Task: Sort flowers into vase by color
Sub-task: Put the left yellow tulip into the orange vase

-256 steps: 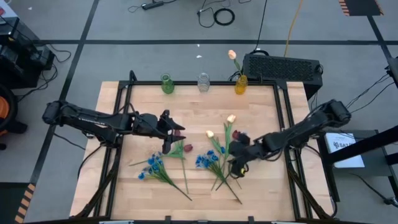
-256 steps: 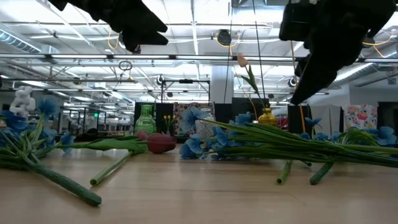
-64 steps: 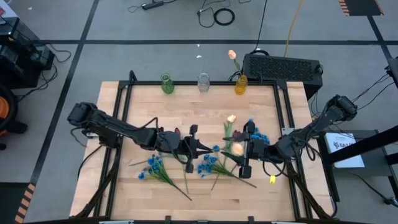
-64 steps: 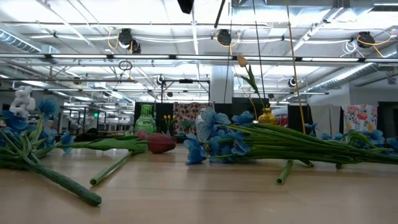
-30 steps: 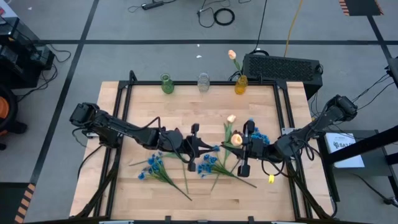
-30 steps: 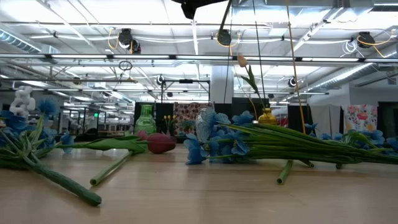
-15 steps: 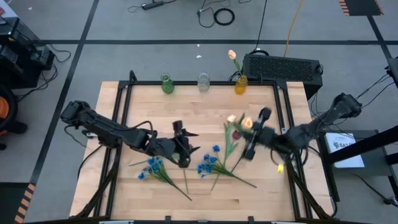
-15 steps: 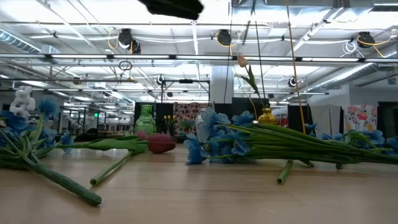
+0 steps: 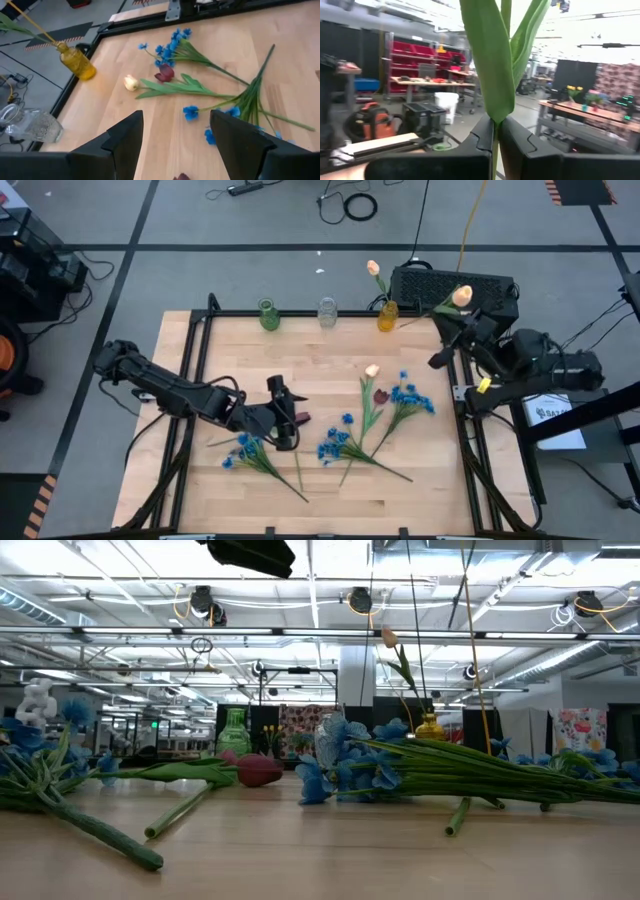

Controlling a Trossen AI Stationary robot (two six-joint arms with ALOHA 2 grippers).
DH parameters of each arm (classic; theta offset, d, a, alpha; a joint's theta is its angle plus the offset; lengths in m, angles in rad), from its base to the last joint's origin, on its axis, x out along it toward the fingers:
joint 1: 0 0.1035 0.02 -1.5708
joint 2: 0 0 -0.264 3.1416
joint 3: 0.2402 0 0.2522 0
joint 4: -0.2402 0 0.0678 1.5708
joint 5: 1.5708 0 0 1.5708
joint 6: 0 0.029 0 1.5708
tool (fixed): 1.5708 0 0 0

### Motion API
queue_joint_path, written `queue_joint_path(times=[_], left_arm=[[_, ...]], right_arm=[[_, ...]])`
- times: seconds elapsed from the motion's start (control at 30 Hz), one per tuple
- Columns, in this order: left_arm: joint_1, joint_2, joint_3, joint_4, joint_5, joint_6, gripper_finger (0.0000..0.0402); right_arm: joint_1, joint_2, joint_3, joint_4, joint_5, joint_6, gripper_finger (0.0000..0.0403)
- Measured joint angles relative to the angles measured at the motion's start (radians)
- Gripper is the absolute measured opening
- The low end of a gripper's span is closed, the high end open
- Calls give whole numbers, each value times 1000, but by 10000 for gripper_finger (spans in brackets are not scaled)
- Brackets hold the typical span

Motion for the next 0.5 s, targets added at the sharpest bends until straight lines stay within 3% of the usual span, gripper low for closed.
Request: queue_joint_path(times=[0.17, 0.33, 0.5], left_arm=[[1, 0, 0, 41, 0, 27, 237], [1, 0, 0, 39, 0, 46, 237], [1, 0, 0, 39, 0, 99, 237]], right_arm=[[-115, -17, -111, 103, -16, -31, 7], [-249, -1, -186, 258, -149, -62, 7], [-401, 50, -193, 287, -284, -61, 7]])
